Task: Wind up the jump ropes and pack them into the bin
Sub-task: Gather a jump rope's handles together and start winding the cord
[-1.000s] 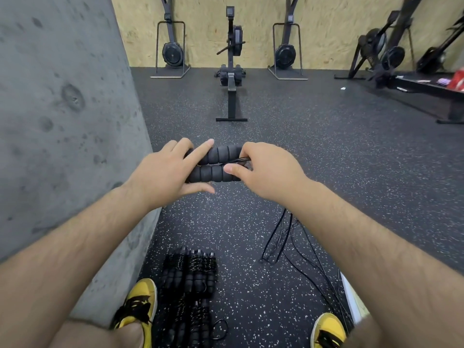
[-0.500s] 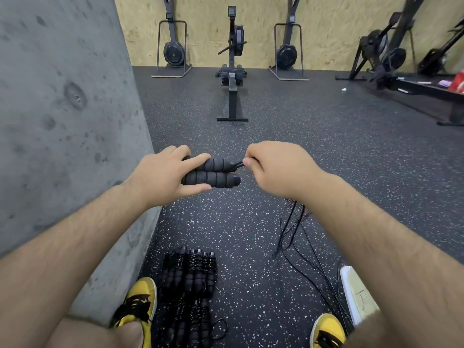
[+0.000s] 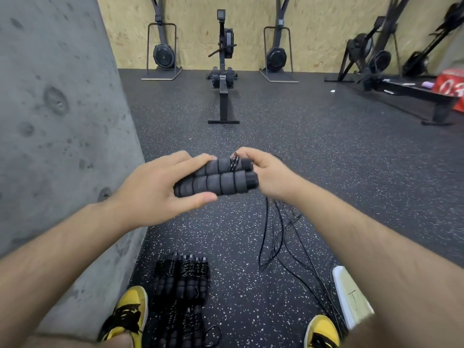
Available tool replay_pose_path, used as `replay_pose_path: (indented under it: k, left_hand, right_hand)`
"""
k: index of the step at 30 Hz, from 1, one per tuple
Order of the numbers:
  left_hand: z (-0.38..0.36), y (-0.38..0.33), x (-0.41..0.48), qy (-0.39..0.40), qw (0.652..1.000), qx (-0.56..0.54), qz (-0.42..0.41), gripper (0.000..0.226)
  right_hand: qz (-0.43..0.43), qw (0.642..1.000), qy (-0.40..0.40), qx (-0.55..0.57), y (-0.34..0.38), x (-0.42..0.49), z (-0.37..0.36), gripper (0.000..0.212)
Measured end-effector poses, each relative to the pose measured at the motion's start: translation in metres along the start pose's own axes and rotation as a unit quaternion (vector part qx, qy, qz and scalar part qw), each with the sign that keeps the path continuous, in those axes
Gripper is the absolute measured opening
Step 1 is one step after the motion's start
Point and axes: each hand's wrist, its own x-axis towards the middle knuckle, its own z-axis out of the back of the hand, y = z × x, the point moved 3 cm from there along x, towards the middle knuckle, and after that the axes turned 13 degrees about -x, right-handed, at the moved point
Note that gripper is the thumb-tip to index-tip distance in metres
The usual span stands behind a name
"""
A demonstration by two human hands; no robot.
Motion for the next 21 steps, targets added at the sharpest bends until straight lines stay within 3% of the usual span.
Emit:
replay_pose_path:
  k: [2,5,13,17,21]
  left_hand:
    - [0.002,0.002,0.004,-0.034,0.998,0.033,0.031,0.067]
    - [0.002,0.009,0.011,-0.062,0.990,0.086,0.089,0.067]
    - [0.002,0.045,0.012,-0.061,0.964,0.220,0.135,0.068]
    - [0.001,0.059,0.006,-0.017,0.954,0.275,0.119,0.070]
    - [-0.003,0.061,-0.001,0.014,0.959,0.267,0.098,0.074]
  right_hand:
    - [-0.061,0.995,-0.003,0.082,0.002,0.002,-0.019,0.032]
    - [-0.124,0.990,0.003,0.063,0.014,-0.003,-0.038,0.030]
    - [-0.096,0.976,0.071,-0.184,0.046,-0.020,-0.043,0.037]
    - [-0.035,0.922,0.061,-0.381,0.061,-0.030,-0.017,0.034]
    - [0.010,0.878,0.004,-0.479,0.066,-0.033,0.005,0.028]
